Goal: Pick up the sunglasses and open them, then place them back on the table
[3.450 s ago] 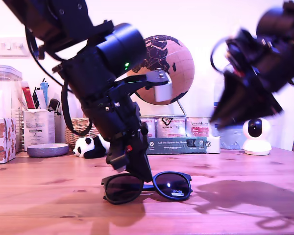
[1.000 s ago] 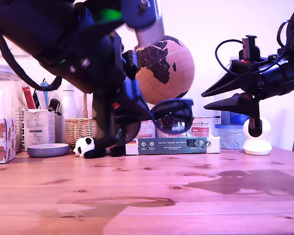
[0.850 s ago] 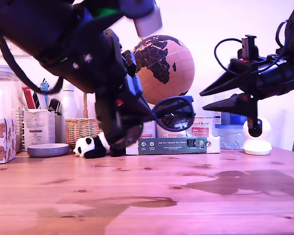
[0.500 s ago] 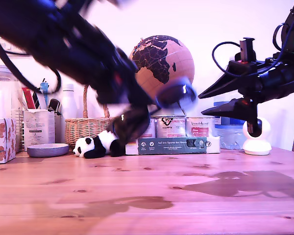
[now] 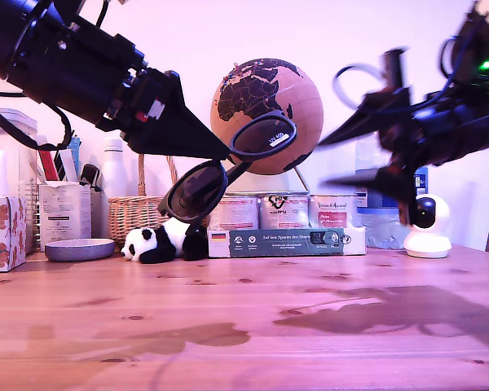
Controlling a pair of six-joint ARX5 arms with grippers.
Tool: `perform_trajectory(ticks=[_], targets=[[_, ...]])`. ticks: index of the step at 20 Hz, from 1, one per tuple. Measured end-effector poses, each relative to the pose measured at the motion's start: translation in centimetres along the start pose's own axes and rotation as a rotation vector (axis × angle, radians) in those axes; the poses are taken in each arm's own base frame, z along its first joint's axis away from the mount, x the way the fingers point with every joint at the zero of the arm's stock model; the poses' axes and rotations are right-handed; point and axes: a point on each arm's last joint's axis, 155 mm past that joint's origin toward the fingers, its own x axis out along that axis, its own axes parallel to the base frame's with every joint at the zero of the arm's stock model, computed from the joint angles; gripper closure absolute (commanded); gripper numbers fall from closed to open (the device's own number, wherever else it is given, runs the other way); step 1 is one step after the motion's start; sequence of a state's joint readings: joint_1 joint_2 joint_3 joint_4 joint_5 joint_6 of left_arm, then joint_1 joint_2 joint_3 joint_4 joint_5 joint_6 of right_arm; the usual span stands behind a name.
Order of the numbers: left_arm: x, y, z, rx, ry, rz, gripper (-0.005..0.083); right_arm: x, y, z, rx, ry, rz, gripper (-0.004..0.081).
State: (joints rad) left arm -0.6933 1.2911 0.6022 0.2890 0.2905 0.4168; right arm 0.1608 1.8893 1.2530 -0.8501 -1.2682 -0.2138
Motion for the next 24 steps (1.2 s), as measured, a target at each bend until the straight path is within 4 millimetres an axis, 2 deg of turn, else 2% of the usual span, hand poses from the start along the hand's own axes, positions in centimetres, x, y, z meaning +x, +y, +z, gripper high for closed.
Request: perform_trajectory(ticks=[4, 9, 20, 24], targets=[[0.0, -0.5, -1.0, 0.010, 0.038, -0.019, 0.0793, 1.1, -0.3, -0.7, -0.007, 0.042, -0.035, 0.0451], [-0.1, -0.8, -1.6, 0.027, 0.060, -0.032, 0.0793, 1.0, -0.1, -0.9, 0.009, 0.049, -0.033, 0.0452], [0.4, -1.2, -2.9, 0.020, 0.101, -0.052, 0.0793, 2.5, 1.8, -2.0, -0.026, 0.099, 0.029, 0.0452], [0.4, -1.2, -2.9, 0.020, 0.101, -0.052, 0.0793, 2.6, 0.8, -2.5, -0.026, 0.126, -0.030, 0.0452]])
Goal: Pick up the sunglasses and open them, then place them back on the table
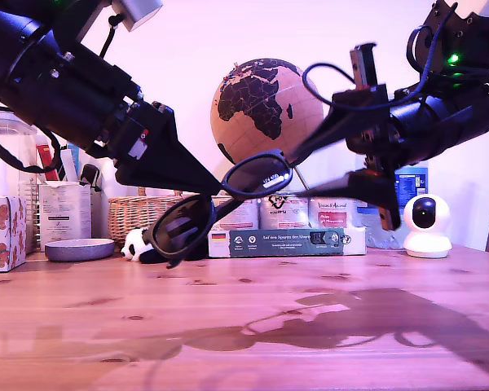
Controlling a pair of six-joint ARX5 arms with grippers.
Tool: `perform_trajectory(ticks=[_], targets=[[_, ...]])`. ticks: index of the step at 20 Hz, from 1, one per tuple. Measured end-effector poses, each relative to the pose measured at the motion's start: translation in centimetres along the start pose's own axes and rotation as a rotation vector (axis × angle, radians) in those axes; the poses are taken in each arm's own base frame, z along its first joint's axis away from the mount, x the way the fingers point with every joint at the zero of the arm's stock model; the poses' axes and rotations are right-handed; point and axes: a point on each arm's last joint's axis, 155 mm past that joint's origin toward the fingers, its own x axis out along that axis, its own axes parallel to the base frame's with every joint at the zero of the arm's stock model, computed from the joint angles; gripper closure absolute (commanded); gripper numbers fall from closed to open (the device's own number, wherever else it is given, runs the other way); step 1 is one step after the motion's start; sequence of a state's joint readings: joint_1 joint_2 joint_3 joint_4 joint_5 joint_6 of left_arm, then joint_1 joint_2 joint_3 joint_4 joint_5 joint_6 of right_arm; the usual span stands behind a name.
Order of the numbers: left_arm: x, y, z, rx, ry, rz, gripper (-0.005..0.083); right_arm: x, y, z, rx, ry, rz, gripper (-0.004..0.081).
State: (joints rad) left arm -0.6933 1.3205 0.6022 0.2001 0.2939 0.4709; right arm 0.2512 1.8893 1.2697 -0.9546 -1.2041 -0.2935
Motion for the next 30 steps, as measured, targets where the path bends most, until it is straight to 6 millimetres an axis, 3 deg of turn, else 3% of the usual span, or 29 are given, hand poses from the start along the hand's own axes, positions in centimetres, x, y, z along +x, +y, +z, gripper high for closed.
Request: perform_trajectory(ticks=[12, 24, 30], targets=[[0.1, -0.4, 0.1, -0.002, -0.008, -0.021, 0.0793, 0.1, -1.4, -0.1, -0.019, 0.017, -0.078, 0.0452], [0.0, -0.3, 1.2, 0.008, -0.056, -0.023, 0.0793, -0.3, -4.2, -0.4, -0.015, 0.045, -0.229, 0.0452], [-0.1, 0.5, 0.9, 0.000, -0.048, 0.000, 0.0793, -0.7, -5.6, -0.6, -0.012, 0.057, -0.309, 0.0452]])
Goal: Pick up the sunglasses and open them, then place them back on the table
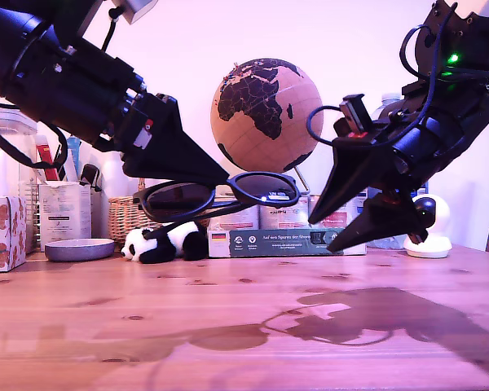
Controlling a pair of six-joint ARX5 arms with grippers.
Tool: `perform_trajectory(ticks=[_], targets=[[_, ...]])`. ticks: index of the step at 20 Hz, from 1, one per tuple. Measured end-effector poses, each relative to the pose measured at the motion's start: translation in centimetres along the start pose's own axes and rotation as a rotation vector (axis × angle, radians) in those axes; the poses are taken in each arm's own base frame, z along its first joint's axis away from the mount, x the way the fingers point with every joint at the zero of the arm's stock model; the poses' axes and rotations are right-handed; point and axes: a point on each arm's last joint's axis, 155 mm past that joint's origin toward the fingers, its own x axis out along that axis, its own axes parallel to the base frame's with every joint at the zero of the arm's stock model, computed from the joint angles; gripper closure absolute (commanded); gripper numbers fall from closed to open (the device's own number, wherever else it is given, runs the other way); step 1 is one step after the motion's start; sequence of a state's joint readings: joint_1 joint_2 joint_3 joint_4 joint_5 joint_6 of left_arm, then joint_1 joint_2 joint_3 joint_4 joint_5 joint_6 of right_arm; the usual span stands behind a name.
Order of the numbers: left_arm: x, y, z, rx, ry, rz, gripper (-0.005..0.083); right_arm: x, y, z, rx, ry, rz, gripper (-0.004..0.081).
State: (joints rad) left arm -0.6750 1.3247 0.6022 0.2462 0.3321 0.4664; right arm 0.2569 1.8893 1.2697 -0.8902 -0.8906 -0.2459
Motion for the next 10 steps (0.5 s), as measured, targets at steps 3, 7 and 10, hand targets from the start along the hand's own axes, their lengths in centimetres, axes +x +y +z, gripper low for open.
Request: perform_trajectory(ticks=[3, 7, 10], targets=[[-0.2, 0.7, -0.3, -0.008, 0.005, 0.017, 0.0793, 0.0, 1.1, 0.2, 0.013, -0.012, 0.058, 0.0452], [-0.4, 1.6, -0.7, -0.031, 0.012, 0.039, 0.0793, 0.0, 1.2, -0.1, 0.028, 0.000, 0.062, 0.0452], [0.6, 2.0, -2.5, -0.054, 0.051, 0.037, 0.0793, 0.0, 1.2, -0.1, 0.029, 0.000, 0.062, 0.0452]])
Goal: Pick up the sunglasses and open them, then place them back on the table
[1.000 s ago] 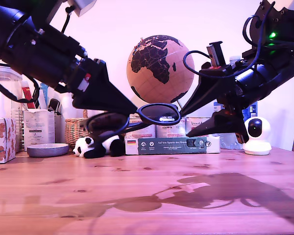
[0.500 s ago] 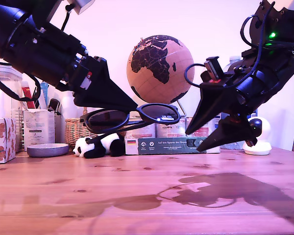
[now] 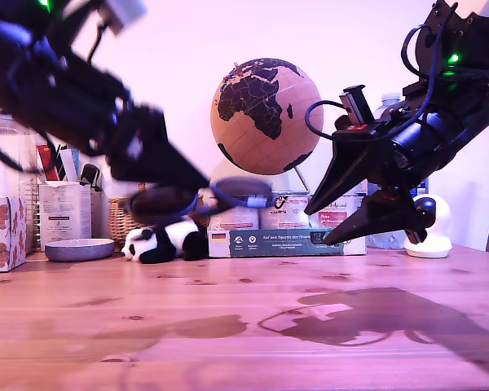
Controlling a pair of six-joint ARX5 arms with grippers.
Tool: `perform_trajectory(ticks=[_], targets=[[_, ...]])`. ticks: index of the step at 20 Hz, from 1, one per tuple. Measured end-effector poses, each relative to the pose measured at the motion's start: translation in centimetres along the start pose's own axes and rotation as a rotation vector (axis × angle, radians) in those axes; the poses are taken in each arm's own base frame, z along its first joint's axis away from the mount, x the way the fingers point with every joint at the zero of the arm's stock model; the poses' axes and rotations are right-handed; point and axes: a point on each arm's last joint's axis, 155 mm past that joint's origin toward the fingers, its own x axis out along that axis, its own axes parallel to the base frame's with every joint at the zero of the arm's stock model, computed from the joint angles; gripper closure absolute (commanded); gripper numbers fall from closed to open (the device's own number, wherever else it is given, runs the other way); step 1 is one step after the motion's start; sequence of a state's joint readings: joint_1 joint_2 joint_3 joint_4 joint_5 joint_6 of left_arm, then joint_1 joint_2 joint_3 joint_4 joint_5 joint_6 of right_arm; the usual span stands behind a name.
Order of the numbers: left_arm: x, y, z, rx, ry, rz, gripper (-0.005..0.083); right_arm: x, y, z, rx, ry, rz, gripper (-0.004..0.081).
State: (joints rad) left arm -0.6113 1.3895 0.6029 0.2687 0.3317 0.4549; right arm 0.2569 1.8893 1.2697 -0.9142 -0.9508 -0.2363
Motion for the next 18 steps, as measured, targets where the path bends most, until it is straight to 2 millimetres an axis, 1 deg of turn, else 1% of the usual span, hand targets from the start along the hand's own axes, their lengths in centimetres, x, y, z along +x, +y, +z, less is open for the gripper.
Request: perform_trajectory(ticks=[3, 4, 5, 6, 8, 9, 11, 12, 14, 15, 17, 18], targets=[[2.3, -1.0, -4.7, -0.046, 0.120, -0.045, 0.0793, 0.0, 0.0, 0.0, 0.000, 0.000, 0.000, 0.0452], [2.8, -1.4, -6.0, -0.060, 0.159, -0.059, 0.0793, 0.0, 0.0, 0.0, 0.000, 0.000, 0.000, 0.0452], [3.1, -1.6, -6.8, -0.071, 0.188, -0.071, 0.0793, 0.0, 0.0, 0.0, 0.001, 0.001, 0.000, 0.0452], [3.4, -1.6, -7.1, -0.080, 0.207, -0.080, 0.0793, 0.0, 0.0, 0.0, 0.001, 0.001, -0.001, 0.0452], [3.9, -1.0, -6.1, -0.085, 0.211, -0.080, 0.0793, 0.0, -0.3, -0.1, 0.003, 0.006, -0.018, 0.0452], [4.2, -0.4, -5.4, -0.081, 0.202, -0.073, 0.0793, 0.0, -0.4, -0.1, 0.003, 0.006, -0.019, 0.0452], [4.8, 0.3, -4.9, -0.081, 0.209, -0.067, 0.0793, 0.0, -0.4, -0.1, 0.003, 0.007, -0.021, 0.0452], [5.1, 0.2, -5.3, -0.089, 0.233, -0.075, 0.0793, 0.0, -0.4, -0.2, 0.003, 0.007, -0.022, 0.0452], [5.5, -0.4, -7.4, -0.109, 0.298, -0.095, 0.0793, 0.0, -0.4, -0.2, 0.003, 0.007, -0.022, 0.0452], [5.7, -0.4, -7.6, -0.111, 0.306, -0.096, 0.0793, 0.0, -0.4, -0.2, 0.003, 0.007, -0.022, 0.0452], [5.9, 0.2, -7.5, -0.113, 0.332, -0.086, 0.0791, 0.0, -0.4, -0.2, 0.003, 0.007, -0.022, 0.0452], [5.9, 0.3, -7.6, -0.115, 0.347, -0.081, 0.0778, 0.0, -0.4, -0.2, 0.003, 0.007, -0.022, 0.0452]])
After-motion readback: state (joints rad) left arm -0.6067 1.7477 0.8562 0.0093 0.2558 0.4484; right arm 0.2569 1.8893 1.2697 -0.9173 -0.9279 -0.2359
